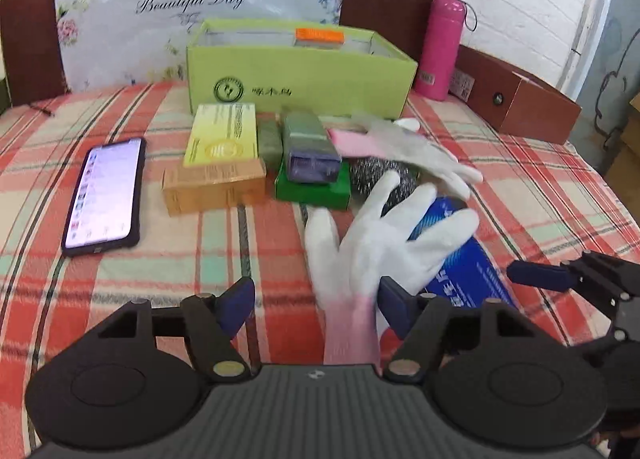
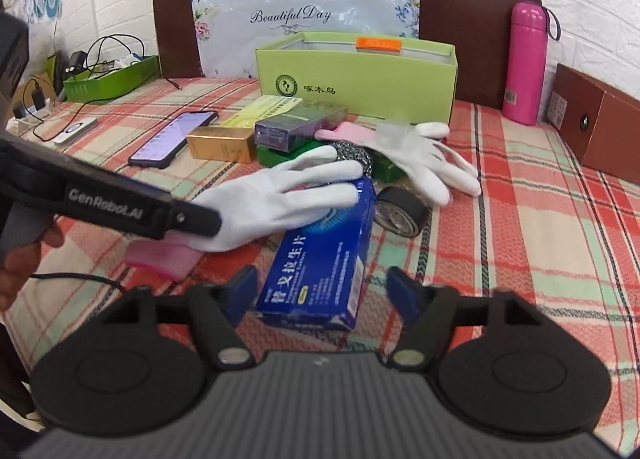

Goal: Organize objects
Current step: 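Grasp the white glove with left tool while right grasps the blue medicine box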

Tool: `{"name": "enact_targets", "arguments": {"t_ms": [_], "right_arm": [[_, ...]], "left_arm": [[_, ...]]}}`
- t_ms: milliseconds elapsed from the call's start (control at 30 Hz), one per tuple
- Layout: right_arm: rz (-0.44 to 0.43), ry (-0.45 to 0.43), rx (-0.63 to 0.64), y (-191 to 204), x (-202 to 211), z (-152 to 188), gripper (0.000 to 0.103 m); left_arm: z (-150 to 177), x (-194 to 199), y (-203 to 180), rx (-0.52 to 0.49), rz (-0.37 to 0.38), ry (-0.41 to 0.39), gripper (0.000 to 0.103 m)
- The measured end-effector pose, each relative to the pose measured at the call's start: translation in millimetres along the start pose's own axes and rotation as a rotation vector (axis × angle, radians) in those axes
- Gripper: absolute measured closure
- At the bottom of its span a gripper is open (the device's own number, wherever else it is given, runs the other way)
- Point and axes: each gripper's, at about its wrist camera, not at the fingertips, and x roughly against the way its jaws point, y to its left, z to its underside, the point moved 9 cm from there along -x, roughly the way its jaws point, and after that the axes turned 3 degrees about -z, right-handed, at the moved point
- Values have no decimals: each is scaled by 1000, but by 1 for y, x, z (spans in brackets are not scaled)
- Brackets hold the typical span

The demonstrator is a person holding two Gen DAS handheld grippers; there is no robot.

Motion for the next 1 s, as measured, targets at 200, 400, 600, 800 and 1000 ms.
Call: {"name": "enact_targets", "arguments": {"t_ms": [200,400,600,800,1000], "right_arm": [[9,20,-40,-7,-8,8,23],[-5,30,-66,-10,-18,6,23],[-11,40,-65,-8,-29,4,24],[2,26,-97,-14,-31,3,31],[-6,17,-92,-14,-35,1,51]], "left_arm": [[-5,-27,-17,22,59,46,30],[-8,-35,-21,61,124,50,54],[-6,-31,-17,115,129,47,48],[-6,-32,-20,112,151,53,51],[-7,-33,-21,115,157,51,65]]}}
